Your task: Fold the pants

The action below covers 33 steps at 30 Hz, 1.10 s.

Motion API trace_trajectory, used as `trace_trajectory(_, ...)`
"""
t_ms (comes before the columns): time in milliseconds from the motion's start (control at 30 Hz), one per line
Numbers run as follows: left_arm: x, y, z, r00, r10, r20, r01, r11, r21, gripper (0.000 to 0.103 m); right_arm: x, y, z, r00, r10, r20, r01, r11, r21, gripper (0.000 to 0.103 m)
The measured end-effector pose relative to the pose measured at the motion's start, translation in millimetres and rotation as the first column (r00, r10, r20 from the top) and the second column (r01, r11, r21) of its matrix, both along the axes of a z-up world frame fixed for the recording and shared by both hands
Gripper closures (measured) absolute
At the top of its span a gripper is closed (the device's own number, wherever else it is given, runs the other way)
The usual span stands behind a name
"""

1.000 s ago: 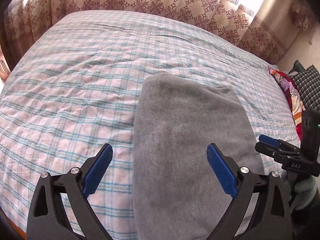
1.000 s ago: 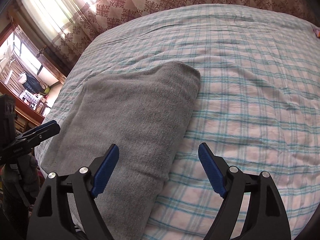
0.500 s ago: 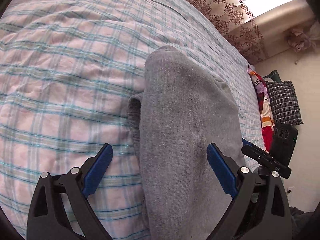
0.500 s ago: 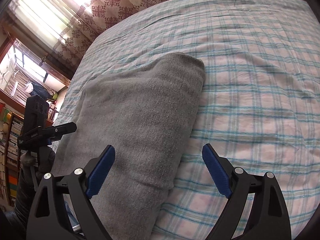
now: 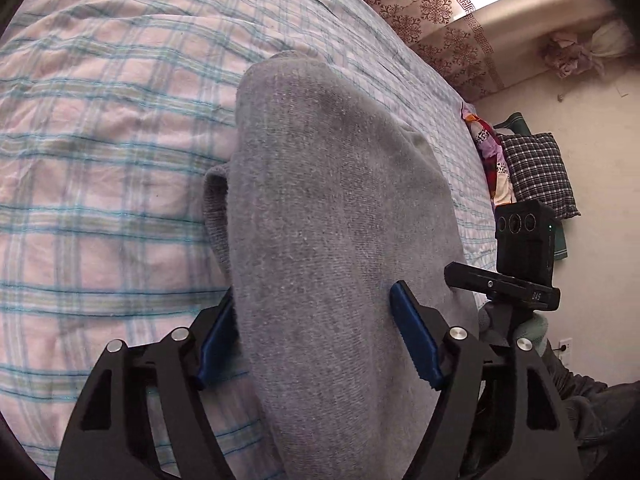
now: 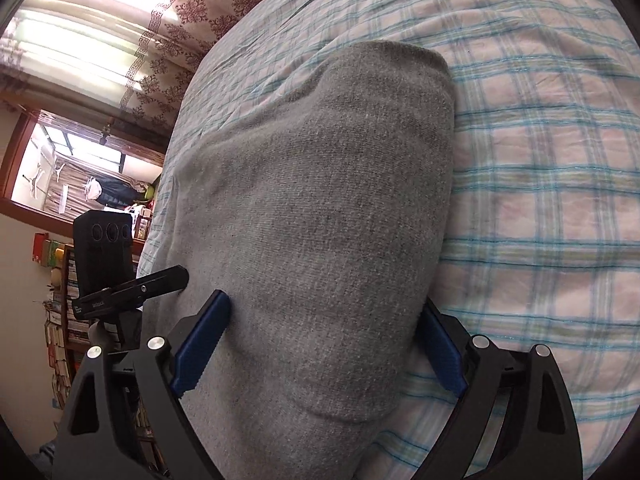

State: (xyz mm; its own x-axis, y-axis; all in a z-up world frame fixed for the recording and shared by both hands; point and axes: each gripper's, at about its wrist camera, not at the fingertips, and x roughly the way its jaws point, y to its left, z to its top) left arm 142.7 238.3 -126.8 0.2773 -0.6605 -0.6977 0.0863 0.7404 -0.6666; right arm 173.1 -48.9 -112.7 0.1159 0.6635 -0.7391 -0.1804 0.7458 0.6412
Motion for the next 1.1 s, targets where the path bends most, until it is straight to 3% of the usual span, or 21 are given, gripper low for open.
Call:
trace_trajectory(67, -1.0, -1.7, -0.1, 1.0, 0.005, 0.004, -0.005, 1.0, -0.016, 0.041, 0.0, 6.9, 2.1, 1.0, 0.018, 0.023, -0.018, 1.0, -0.015, 0.019)
trace_trajectory(200, -5.2, -6.0, 4.2, 0.999, 0.022, 0.028, -0.021, 0.999, -0.025, 0.05, 1.3, 13.6, 10.2, 0.998, 0.039, 0.053, -0.039, 0.999, 0.0, 0.049)
trace_trajectory(300, -7.0, -9.1, 13.4, 0.998, 0.032, 0.046, -0.031, 0.999, -0.017, 0.058, 3.0, 14.2, 23.9, 0.995, 0.044, 0.084, -0.045, 0.999, 0.005, 0.062)
trace_trajectory(533, 0.8, -27.1, 46.9, 0.995, 0.019, 0.098, -0.02, 1.0, 0.008, 0.063, 8.0, 5.8, 60.3, 0.983, 0.04, 0.181, -0.043, 0.999, 0.016, 0.068)
trace_trajectory(700, 17.0, -53.7, 69.3, 0.989, -0.019, 0.15, 0.016, 1.0, 0.02, 0.064, 22.1, -30.6, 89.4, 0.968, -0.025, 0.25, 0.019, 0.999, 0.027, 0.069)
trace_trajectory(1100, 101.7, -191.2, 84.9, 0.97, -0.167, 0.178, 0.164, 0.986, 0.032, 0.064, 67.3, -158.0, 117.5, 0.925, -0.195, 0.327, 0.223, 0.974, -0.05, 0.069)
